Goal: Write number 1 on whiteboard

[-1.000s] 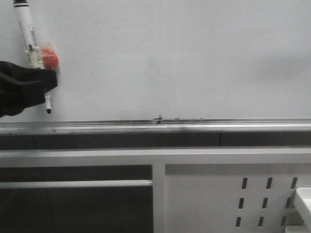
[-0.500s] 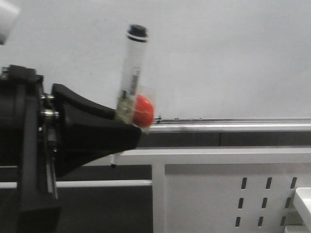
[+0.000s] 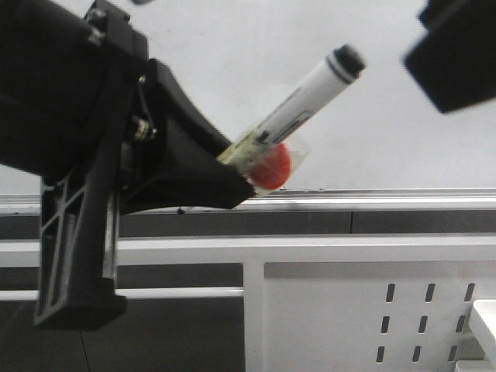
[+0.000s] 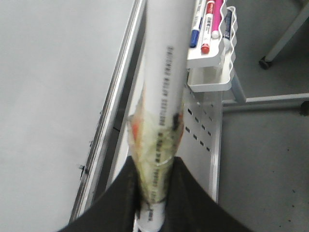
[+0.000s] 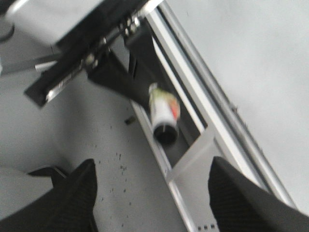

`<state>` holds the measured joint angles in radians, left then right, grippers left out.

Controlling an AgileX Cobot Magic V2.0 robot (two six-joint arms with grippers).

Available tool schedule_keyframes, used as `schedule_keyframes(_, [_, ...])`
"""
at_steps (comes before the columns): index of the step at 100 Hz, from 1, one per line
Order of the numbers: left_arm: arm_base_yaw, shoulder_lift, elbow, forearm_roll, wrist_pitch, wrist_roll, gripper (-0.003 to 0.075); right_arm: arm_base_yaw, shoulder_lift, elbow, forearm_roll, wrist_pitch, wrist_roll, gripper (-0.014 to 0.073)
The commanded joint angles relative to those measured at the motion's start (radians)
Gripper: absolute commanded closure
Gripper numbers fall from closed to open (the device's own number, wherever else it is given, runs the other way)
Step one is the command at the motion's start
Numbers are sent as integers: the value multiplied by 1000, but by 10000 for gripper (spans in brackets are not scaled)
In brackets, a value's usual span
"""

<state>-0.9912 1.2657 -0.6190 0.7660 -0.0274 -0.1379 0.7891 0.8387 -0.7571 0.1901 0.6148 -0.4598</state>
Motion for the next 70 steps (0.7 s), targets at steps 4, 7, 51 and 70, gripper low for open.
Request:
schedule_keyframes(4, [-39,-32,-51,-3,-29,-9,740,22,21,-35,9,-142,-11,153])
schedule_keyframes(7, [-45,-32,-53,-3,-29,-9,740,22,33,-35,9,-146,-11,153])
schedule_keyframes(51, [-58,-33,-85,-5,-4,-9,740,22,118,-35,9,-178,-11,218])
schedule_keyframes(70, [-58,-33,-85,-5,-1,-9,740,22,118,-35,9,-178,-11,517])
